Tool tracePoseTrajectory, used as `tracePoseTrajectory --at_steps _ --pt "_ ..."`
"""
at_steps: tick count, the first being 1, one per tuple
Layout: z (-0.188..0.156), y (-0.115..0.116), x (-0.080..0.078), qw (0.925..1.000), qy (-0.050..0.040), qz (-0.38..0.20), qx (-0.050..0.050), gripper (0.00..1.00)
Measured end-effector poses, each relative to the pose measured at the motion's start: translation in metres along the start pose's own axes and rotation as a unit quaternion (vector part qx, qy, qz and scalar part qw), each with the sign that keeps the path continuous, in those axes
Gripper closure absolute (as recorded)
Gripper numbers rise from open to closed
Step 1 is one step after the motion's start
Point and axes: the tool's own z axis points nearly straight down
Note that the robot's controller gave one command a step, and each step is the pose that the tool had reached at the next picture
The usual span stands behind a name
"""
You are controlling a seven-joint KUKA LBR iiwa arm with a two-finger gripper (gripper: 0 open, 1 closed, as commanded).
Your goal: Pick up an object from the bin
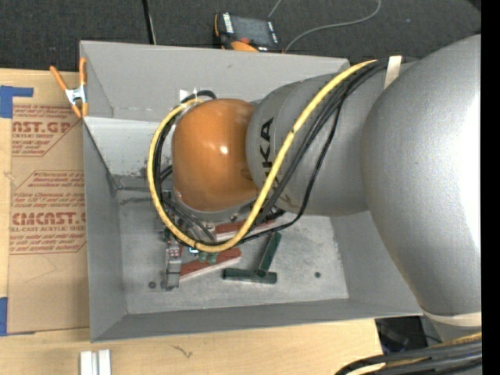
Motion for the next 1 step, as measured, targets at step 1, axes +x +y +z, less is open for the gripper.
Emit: tracePoseTrajectory --at_steps 1 --pt "0.0965 -0.1153 -0.0207 0.9961 -0.001 -0.088 0.002 0.0"
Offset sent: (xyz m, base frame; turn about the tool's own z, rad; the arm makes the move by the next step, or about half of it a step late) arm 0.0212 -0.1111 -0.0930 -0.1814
